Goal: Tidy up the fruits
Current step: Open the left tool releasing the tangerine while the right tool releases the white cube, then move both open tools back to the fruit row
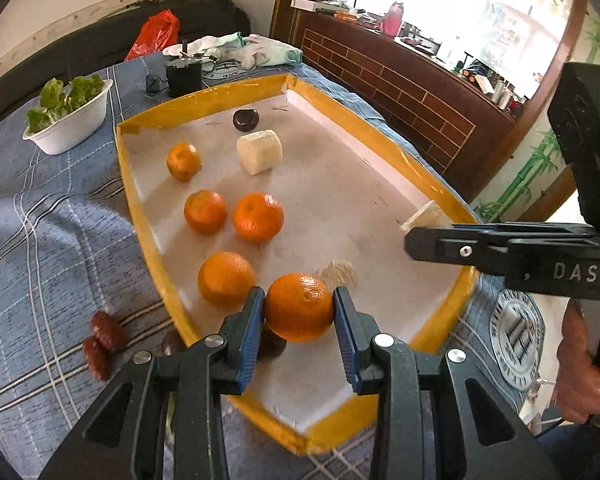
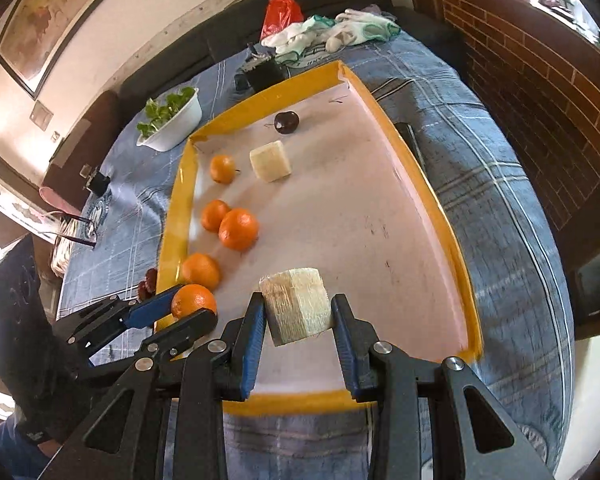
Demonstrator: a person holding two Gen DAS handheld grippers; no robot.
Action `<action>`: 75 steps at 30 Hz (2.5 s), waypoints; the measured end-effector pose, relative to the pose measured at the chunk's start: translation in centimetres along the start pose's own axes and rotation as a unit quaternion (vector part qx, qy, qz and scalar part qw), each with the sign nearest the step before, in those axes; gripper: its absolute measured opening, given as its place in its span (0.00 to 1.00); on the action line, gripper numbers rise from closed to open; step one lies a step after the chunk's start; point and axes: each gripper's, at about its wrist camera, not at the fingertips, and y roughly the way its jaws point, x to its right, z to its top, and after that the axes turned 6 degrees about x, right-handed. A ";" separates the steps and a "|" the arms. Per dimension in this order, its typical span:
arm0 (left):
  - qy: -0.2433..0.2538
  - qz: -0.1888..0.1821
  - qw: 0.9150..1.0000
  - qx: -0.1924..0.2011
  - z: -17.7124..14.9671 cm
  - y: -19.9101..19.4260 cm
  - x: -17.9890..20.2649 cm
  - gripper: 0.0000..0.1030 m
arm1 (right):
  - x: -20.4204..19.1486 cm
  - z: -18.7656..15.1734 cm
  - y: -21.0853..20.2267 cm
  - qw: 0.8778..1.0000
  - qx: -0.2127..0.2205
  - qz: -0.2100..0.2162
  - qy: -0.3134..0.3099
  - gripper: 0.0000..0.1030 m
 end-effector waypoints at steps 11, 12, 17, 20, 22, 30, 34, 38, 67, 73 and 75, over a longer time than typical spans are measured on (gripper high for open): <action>-0.010 0.014 1.000 -0.004 1.9 2.8 0.1 0.32 | -0.4 3.3 4.9 0.999 -0.032 0.000 -0.024 0.35; -0.008 0.015 1.000 -0.005 2.0 3.0 0.2 0.32 | -0.4 3.3 5.1 0.999 -0.033 0.000 -0.026 0.35; 0.004 0.014 1.000 -0.010 1.9 3.6 0.8 0.32 | -0.1 3.4 6.0 0.999 -0.041 -0.001 -0.026 0.36; 0.011 0.018 1.000 -0.009 1.9 3.8 1.1 0.32 | 0.2 3.4 6.1 0.999 -0.042 -0.001 -0.022 0.36; 0.008 0.019 1.000 -0.012 1.9 4.0 0.9 0.32 | 0.2 3.5 6.1 0.999 -0.040 -0.002 -0.025 0.36; 0.007 0.023 1.000 -0.013 2.0 4.3 0.7 0.47 | 0.3 3.6 5.1 0.999 -0.028 -0.008 -0.019 0.36; 0.006 0.019 1.000 -0.004 2.0 3.6 0.8 0.52 | 0.4 3.4 3.7 1.000 -0.015 -0.013 -0.011 0.36; 0.006 0.018 1.000 0.001 1.8 2.5 0.9 0.52 | 0.2 2.8 2.0 1.000 -0.001 -0.013 -0.005 0.36; -0.142 0.169 0.973 0.071 -13.9 -10.0 -15.0 0.54 | -15.6 -3.5 3.5 0.988 -0.048 0.057 -0.132 0.37; -0.140 0.145 0.977 0.071 -14.1 -9.9 -15.1 0.67 | -16.9 -2.6 5.8 0.987 -0.064 0.055 -0.134 0.37; -0.150 0.137 0.976 0.078 -14.3 -10.2 -15.3 0.67 | -17.3 -2.1 7.0 0.988 -0.070 0.050 -0.132 0.37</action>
